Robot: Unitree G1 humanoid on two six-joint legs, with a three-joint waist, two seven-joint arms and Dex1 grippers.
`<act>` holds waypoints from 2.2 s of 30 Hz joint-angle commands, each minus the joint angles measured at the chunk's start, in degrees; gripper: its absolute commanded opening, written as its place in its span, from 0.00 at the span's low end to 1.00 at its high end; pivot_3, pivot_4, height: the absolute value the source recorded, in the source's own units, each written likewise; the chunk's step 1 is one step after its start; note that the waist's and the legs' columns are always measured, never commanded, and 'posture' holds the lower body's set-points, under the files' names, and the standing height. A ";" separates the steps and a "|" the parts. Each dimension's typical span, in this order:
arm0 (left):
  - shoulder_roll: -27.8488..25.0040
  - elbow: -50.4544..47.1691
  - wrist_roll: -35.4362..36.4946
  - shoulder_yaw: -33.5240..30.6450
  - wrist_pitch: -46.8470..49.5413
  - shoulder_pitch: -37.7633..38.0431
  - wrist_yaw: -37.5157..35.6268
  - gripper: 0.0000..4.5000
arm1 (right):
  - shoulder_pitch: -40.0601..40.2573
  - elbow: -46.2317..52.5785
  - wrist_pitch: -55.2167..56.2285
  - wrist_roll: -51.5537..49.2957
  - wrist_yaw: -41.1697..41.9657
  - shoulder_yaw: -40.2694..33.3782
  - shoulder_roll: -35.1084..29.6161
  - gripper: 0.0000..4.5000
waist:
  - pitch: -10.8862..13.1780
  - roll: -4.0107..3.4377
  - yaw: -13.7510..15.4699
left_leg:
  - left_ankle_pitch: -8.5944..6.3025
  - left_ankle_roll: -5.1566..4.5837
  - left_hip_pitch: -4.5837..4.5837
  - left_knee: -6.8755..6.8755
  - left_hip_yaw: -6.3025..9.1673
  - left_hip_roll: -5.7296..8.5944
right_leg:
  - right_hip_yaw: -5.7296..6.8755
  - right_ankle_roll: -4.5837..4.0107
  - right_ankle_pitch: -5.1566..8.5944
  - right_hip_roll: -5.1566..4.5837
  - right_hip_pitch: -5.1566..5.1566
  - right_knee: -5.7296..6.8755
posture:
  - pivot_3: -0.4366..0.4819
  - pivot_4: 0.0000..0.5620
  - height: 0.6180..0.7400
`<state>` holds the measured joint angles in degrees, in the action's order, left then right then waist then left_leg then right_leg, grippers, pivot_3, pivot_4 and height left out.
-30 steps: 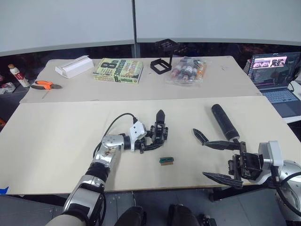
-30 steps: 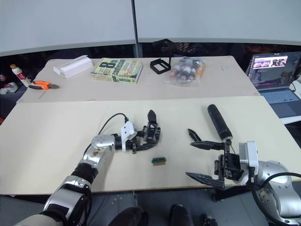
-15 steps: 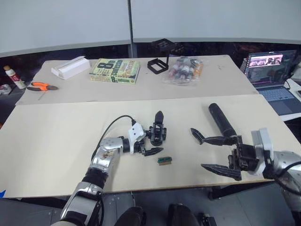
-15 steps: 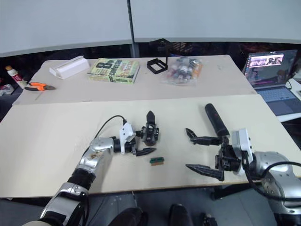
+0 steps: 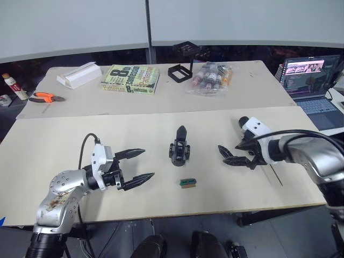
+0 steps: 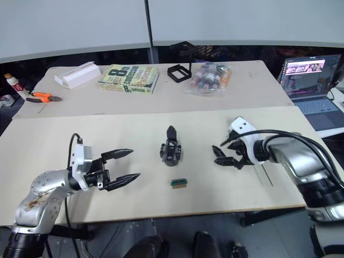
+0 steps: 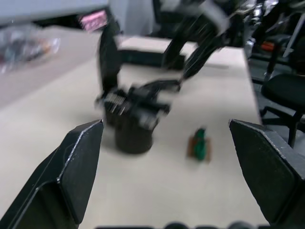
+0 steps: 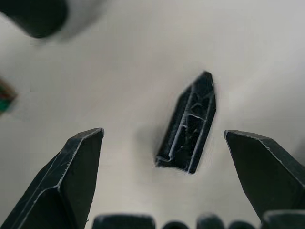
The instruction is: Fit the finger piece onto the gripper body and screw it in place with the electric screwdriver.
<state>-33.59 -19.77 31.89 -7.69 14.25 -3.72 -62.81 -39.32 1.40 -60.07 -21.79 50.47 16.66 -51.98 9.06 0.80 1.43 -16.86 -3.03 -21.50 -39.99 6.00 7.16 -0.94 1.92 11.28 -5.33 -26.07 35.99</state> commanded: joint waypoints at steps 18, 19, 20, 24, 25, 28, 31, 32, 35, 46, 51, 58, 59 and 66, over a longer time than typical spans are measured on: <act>-0.52 -7.44 8.06 -1.46 6.40 0.44 8.86 1.00 | 1.90 1.05 -1.34 6.51 -5.53 -5.63 6.15 0.25 | -0.06 0.07 -0.31 | 0.02 0.03 0.18 0.03 0.00 -0.01 | 0.06 -0.02 -0.02 0.06 0.12 0.02 | 0.48 0.27 1.00; -0.05 -7.82 9.30 -1.74 7.62 -0.36 10.23 1.00 | 2.55 2.99 -1.47 5.39 -6.52 -8.92 7.30 0.25 | -0.06 0.07 -0.29 | 0.02 0.03 0.15 0.02 0.01 -0.01 | 0.08 -0.02 -0.02 0.06 0.11 0.02 | 0.48 0.27 1.00; 0.80 -8.32 10.92 -1.91 9.22 -1.65 12.39 1.00 | 3.61 5.72 1.39 4.81 -8.00 -12.51 8.66 0.25 | -0.06 0.07 -0.42 | 0.02 0.03 0.13 0.01 0.00 0.00 | 0.05 -0.02 -0.02 0.06 0.07 0.06 | 0.48 0.27 1.00; 7.05 -9.52 16.91 -0.44 16.07 -10.18 24.69 1.00 | 10.89 20.85 17.80 5.27 -13.26 -21.95 13.84 0.25 | -0.06 0.07 -0.39 | 0.05 0.09 0.01 0.02 -0.01 0.00 | 0.04 -0.01 -0.02 0.08 -0.10 0.16 | 0.48 0.27 1.00; 9.52 -9.22 17.56 0.43 17.20 -12.58 27.94 1.00 | 12.48 24.44 19.44 5.60 -14.18 -22.19 14.63 0.25 | -0.06 0.07 -0.41 | 0.06 0.10 0.01 0.00 -0.01 0.00 | 0.06 -0.01 -0.02 0.09 -0.08 0.16 | 0.48 0.27 1.00; 15.78 -8.00 19.15 2.23 20.33 -18.13 35.85 1.00 | 14.86 31.13 24.22 6.96 -16.52 -20.84 16.91 0.25 | -0.09 0.12 -0.51 | 0.07 0.12 0.05 -0.12 0.00 0.00 | 0.07 0.01 -0.04 0.11 0.01 0.17 | 0.48 0.27 1.00; 21.64 -5.69 19.68 3.15 20.25 -22.57 40.65 1.00 | 14.64 33.79 28.22 8.72 -18.30 -18.79 18.72 0.25 | -0.09 0.12 -0.83 | 0.07 0.11 0.07 -0.16 -0.04 0.03 | 0.00 0.03 -0.05 0.16 0.01 0.20 | 0.48 0.27 1.00; 23.81 -4.37 19.53 3.41 20.16 -23.96 42.37 1.00 | 14.42 34.07 29.21 9.63 -18.62 -17.93 18.86 0.25 | -0.09 0.12 -0.77 | 0.08 0.13 0.08 -0.16 -0.05 0.03 | 0.00 0.03 -0.05 0.16 0.00 0.23 | 0.48 0.27 1.00; 26.45 -2.73 19.13 4.81 21.12 -26.05 43.39 1.00 | 14.17 34.00 31.42 11.40 -18.60 -16.06 18.65 0.25 | -0.09 0.12 -0.76 | 0.11 0.18 0.10 -0.16 -0.05 0.02 | 0.01 0.02 -0.05 0.19 0.00 0.23 | 0.48 0.27 1.00; 30.79 -0.34 20.58 5.62 21.76 -26.74 46.08 0.88 | 12.19 33.22 36.01 14.83 -18.55 -12.93 19.09 0.25 | -0.08 0.12 -0.75 | 0.12 0.18 0.11 -0.16 -0.06 0.02 | -0.02 0.01 -0.05 0.20 -0.01 0.23 | 0.48 0.27 1.00; 31.48 0.30 19.81 5.50 20.66 -27.02 45.86 0.36 | 12.18 32.84 36.34 15.67 -17.92 -12.06 18.81 0.25 | -0.08 0.12 -0.74 | 0.12 0.19 0.11 -0.16 -0.06 0.02 | -0.02 0.01 -0.05 0.21 0.00 0.23 | 0.48 0.27 1.00; 31.89 0.43 19.92 4.85 20.11 -27.51 46.10 0.01 | 13.05 32.91 34.75 15.86 -16.85 -12.11 17.76 0.25 | -0.08 0.12 -0.72 | 0.13 0.18 0.10 -0.17 -0.06 0.03 | -0.02 0.01 -0.05 0.21 0.00 0.23 | 0.48 0.27 1.00; 31.96 0.45 19.99 4.81 20.02 -27.55 46.09 0.01 | 13.16 33.06 33.64 15.02 -16.39 -12.33 17.55 0.25 | -0.08 0.12 -0.72 | 0.13 0.18 0.10 -0.17 -0.06 0.02 | -0.02 0.01 -0.05 0.21 0.00 0.23 | 0.48 0.27 1.00; 28.10 2.13 22.93 1.47 21.63 -29.54 43.58 0.01 | 12.35 33.12 24.90 -2.57 -6.47 -22.08 13.39 0.71 | -0.08 0.13 -0.71 | 0.13 0.18 0.10 -0.17 -0.06 0.01 | -0.02 0.00 -0.06 0.22 0.01 0.21 | 0.48 0.27 1.00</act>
<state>-4.25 -17.01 52.70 -4.38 35.79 -31.83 -17.38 -26.03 32.81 -31.10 -17.14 40.34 -0.86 -36.99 8.98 0.93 0.72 -16.74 -2.85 -21.39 -40.15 5.94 7.18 -0.96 1.92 11.22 -5.12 -26.06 36.20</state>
